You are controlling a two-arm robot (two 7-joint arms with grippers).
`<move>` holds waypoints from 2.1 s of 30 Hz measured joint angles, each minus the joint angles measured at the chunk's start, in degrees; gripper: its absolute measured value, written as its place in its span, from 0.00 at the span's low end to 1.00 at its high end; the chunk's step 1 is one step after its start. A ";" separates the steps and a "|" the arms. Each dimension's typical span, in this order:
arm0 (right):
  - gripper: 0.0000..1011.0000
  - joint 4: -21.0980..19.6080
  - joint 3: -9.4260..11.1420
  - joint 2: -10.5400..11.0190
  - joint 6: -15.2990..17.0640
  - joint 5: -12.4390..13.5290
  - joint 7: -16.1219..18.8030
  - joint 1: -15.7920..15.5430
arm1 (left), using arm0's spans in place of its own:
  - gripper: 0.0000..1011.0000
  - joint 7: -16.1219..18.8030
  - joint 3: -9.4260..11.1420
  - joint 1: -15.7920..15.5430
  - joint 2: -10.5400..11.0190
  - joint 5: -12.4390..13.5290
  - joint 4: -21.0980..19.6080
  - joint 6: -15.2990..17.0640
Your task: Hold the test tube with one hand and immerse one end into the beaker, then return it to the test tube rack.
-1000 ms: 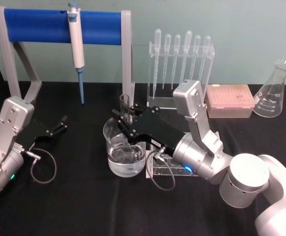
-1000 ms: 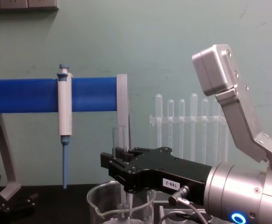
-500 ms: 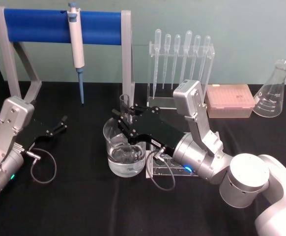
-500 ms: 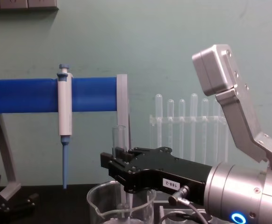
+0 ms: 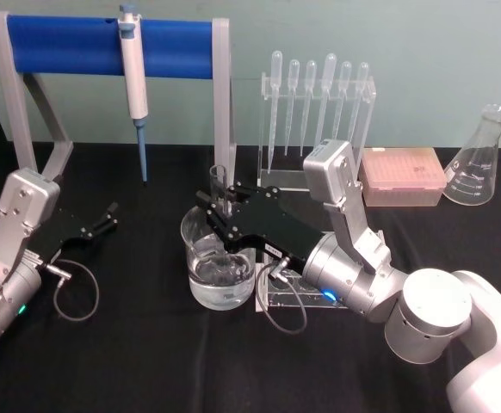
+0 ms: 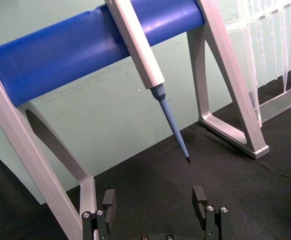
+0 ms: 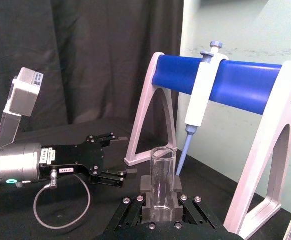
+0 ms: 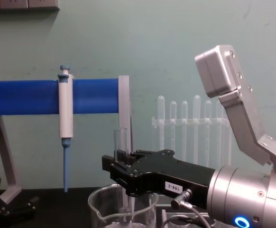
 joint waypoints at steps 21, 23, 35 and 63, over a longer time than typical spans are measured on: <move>0.22 0.00 0.00 0.00 0.00 0.00 0.00 0.00 | 0.99 0.00 0.00 0.00 0.00 0.00 0.00 0.00; 0.22 0.00 0.00 0.00 0.00 0.00 0.00 0.00 | 0.99 0.00 0.00 0.00 0.00 0.00 0.00 0.00; 0.22 0.00 0.00 0.00 0.00 0.00 0.00 0.00 | 0.99 0.00 0.00 0.00 0.00 0.00 0.00 0.00; 0.22 0.00 0.00 0.00 0.00 0.00 0.00 0.00 | 0.99 0.00 0.00 0.00 0.00 0.00 0.00 0.00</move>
